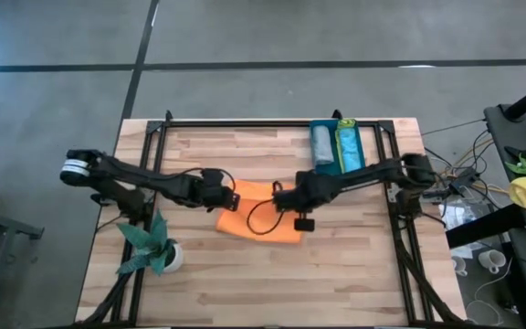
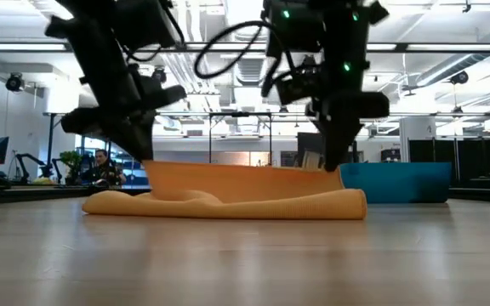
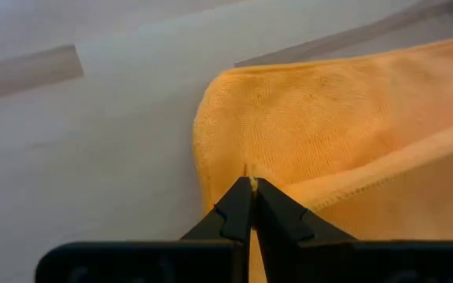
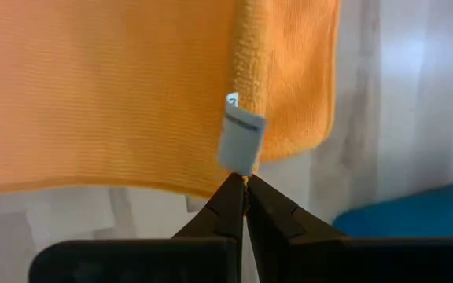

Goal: Roll microfiber towels into tight, uniform cylinder then place into a basket
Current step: Roll the orange towel

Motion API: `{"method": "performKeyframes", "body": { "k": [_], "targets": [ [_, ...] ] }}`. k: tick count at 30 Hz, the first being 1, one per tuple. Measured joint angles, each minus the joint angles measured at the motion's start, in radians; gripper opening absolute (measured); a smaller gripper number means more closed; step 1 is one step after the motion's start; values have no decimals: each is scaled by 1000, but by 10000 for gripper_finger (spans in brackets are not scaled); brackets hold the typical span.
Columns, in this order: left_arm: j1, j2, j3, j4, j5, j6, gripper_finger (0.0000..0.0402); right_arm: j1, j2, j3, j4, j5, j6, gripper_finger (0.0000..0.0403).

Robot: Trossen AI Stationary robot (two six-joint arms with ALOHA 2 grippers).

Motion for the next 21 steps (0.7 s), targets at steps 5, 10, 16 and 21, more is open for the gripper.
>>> {"method": "performKeyframes", "body": {
  "k": [5,10,16,21],
  "targets": [
    [61,37,0,46,95,-13,0,-61,-29,-115,162,-70,-99,9],
    [90,20,4,27,201,-112,0,-96,-30,-146,218,-112,-179,9],
    [55,-35,96,-182,239,-262,0,-106,-32,-151,229,-136,-285,9],
    [94,11,117,-197,177,-281,0,-129,-31,-189,325,-132,-301,9]
  ]
}}
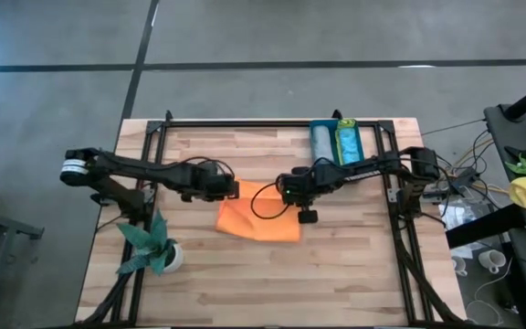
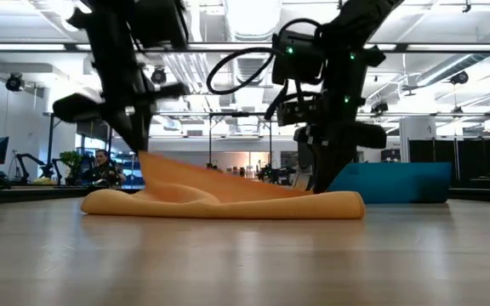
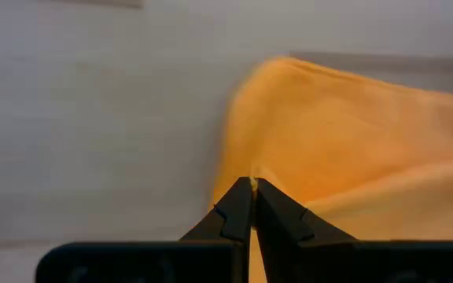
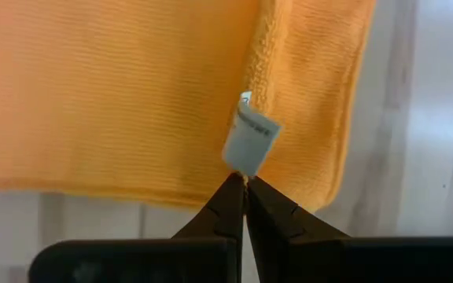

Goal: Roll microfiber towels into tight, uniform cylinder then place into a basket
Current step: Roll the orange towel

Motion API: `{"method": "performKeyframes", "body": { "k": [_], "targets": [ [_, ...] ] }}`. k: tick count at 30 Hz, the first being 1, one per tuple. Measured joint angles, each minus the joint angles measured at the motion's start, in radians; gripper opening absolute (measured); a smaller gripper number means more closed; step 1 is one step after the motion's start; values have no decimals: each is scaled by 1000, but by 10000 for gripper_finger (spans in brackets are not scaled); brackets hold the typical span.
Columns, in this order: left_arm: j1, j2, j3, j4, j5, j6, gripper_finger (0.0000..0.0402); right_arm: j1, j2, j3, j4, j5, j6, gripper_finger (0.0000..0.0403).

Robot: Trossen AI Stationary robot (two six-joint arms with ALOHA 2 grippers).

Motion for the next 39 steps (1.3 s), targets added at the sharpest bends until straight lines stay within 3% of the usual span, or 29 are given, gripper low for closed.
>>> {"method": "performKeyframes", "body": {
  "k": [10,17,23,32,39],
  "targets": [
    [74,200,57,111,4,101,0,-30,-10,-44,-11,15,14,9],
    [88,197,101,61,-51,142,0,-30,-38,-9,-50,17,45,9],
    [113,196,79,62,-102,142,0,-41,-31,-16,-49,94,49,9],
    [110,148,103,63,-139,166,0,-43,-68,18,-111,95,75,9],
    [139,155,87,72,-211,196,0,-80,-46,32,-64,95,75,9]
  ]
}}
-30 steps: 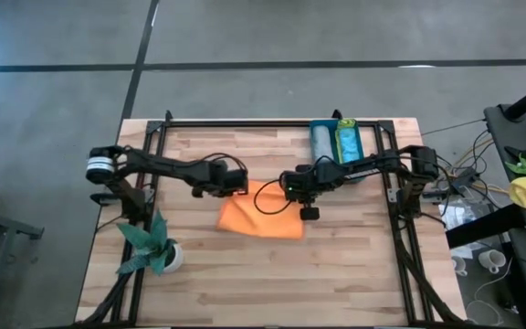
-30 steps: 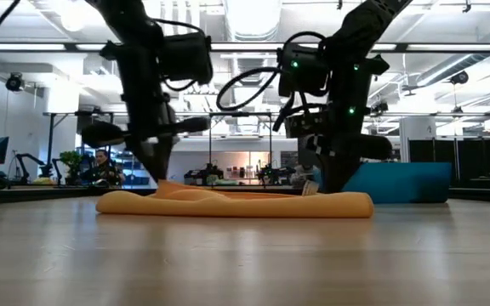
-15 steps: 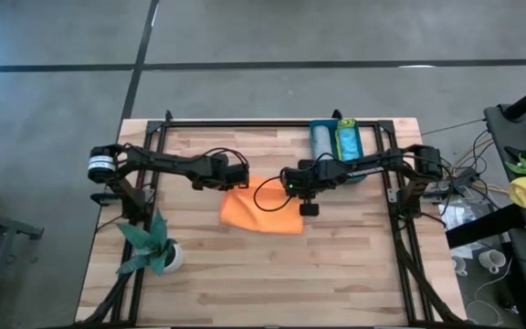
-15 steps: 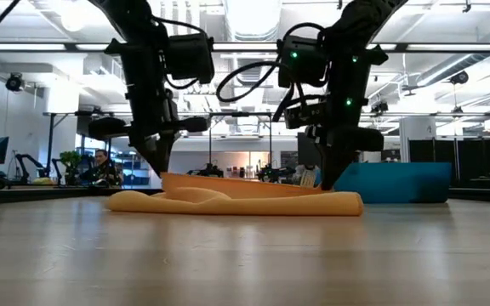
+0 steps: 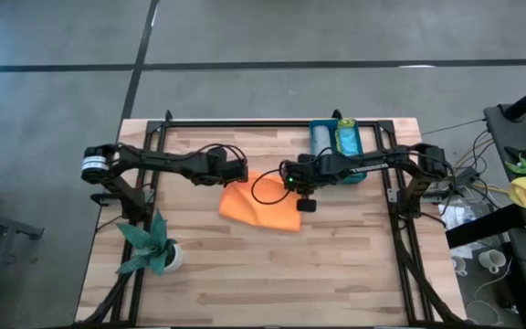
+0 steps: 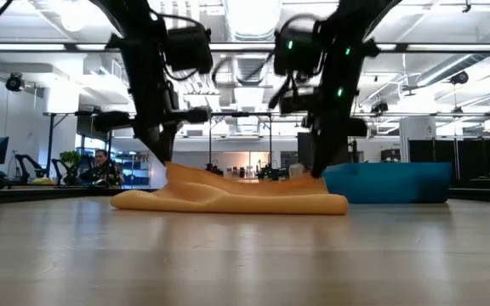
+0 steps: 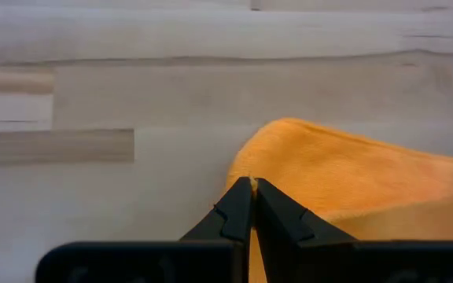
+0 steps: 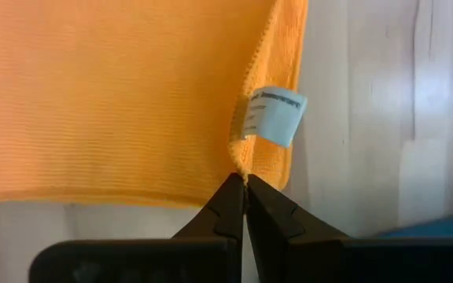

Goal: Roll microfiber towels into tight, uniform cylinder then place into a basket
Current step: Roll the orange towel

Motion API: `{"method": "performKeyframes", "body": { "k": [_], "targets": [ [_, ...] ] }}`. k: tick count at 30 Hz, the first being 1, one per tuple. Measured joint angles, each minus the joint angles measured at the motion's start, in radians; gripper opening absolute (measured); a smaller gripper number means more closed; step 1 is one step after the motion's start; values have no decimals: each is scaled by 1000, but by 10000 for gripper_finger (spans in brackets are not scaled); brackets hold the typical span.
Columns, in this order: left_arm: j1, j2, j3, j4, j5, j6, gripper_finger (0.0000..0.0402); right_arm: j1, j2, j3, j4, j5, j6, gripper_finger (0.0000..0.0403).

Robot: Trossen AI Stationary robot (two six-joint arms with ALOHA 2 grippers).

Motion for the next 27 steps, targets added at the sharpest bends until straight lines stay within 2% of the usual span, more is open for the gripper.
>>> {"method": "performKeyframes", "body": {
  "k": [9,21,27],
  "targets": [
    [11,17,-5,89,-8,124,0,-43,35,2,-15,3,0,9],
    [19,-19,-1,66,-32,129,0,-49,21,79,-60,27,-4,9],
    [43,25,-9,67,-52,129,0,-82,45,72,-56,28,-9,9]
  ]
}}
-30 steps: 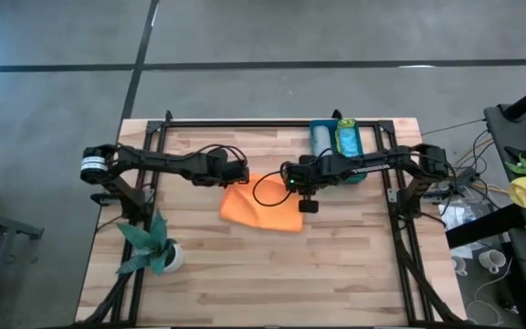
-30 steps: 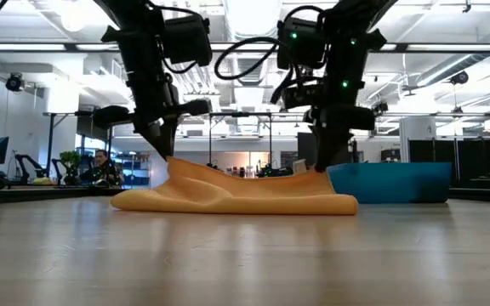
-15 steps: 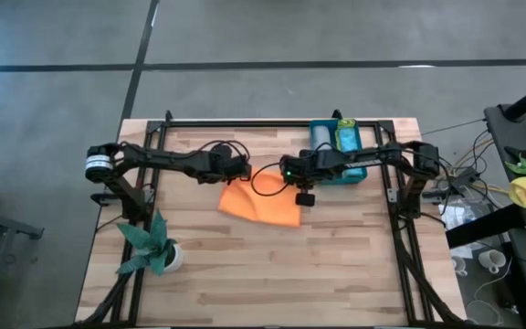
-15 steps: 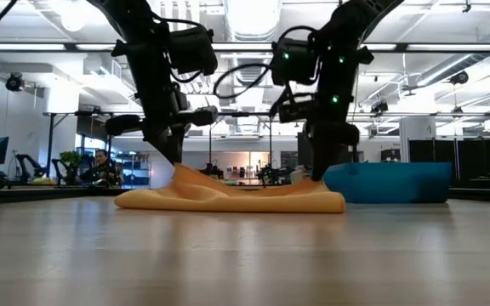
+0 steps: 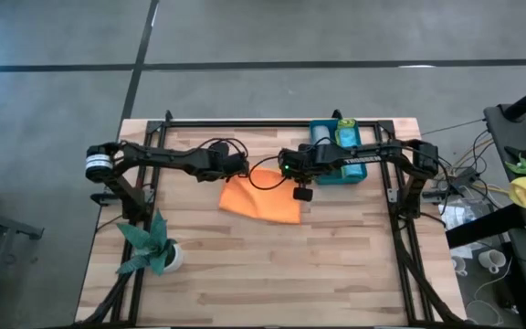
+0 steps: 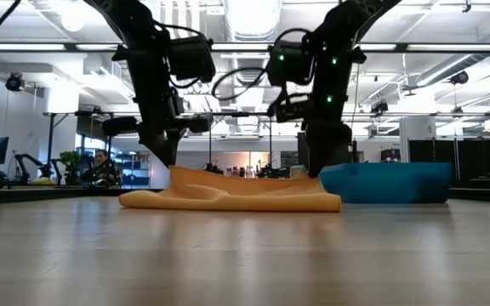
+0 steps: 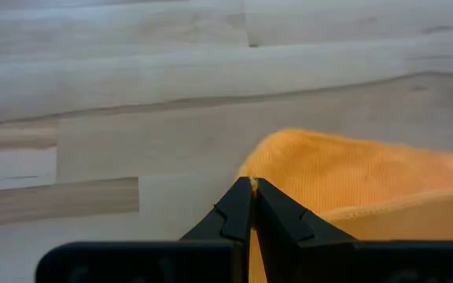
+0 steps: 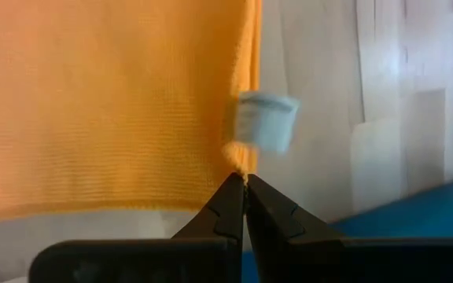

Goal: Roll microfiber towels into tight, uniform cylinder then place into a basket
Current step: Roll the orange towel

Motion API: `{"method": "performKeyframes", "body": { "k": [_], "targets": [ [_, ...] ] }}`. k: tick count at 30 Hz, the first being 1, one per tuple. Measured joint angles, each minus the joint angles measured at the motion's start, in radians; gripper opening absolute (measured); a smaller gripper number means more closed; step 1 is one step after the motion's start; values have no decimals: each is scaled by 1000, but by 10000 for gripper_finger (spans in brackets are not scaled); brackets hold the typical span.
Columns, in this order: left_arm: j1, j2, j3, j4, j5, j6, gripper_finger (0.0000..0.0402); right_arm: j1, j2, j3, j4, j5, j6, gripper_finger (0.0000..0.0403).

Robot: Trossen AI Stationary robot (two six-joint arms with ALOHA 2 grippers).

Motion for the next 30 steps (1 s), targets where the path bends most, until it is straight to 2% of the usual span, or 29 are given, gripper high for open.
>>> {"method": "performKeyframes", "body": {
  "k": [7,11,17,22,24,25,28,30],
  "targets": [
    [5,3,0,6,-16,48,0,-22,13,-1,10,15,15,10],
    [11,3,0,14,-19,74,11,-36,10,-1,15,50,32,35],
    [18,-5,0,23,-23,109,76,-43,2,13,4,52,36,113],
    [27,-68,1,-85,9,195,145,-42,-5,72,-111,40,79,164],
    [20,-116,1,-94,38,214,165,-40,-27,84,-129,-32,102,176],
    [9,-137,-3,-67,51,234,172,-39,-39,84,-115,-101,107,180],
    [-34,-167,-37,92,118,380,182,-30,-56,50,-6,-297,106,182],
    [-55,-158,-87,232,183,495,182,-23,-49,11,60,-319,106,178]
  ]
}}
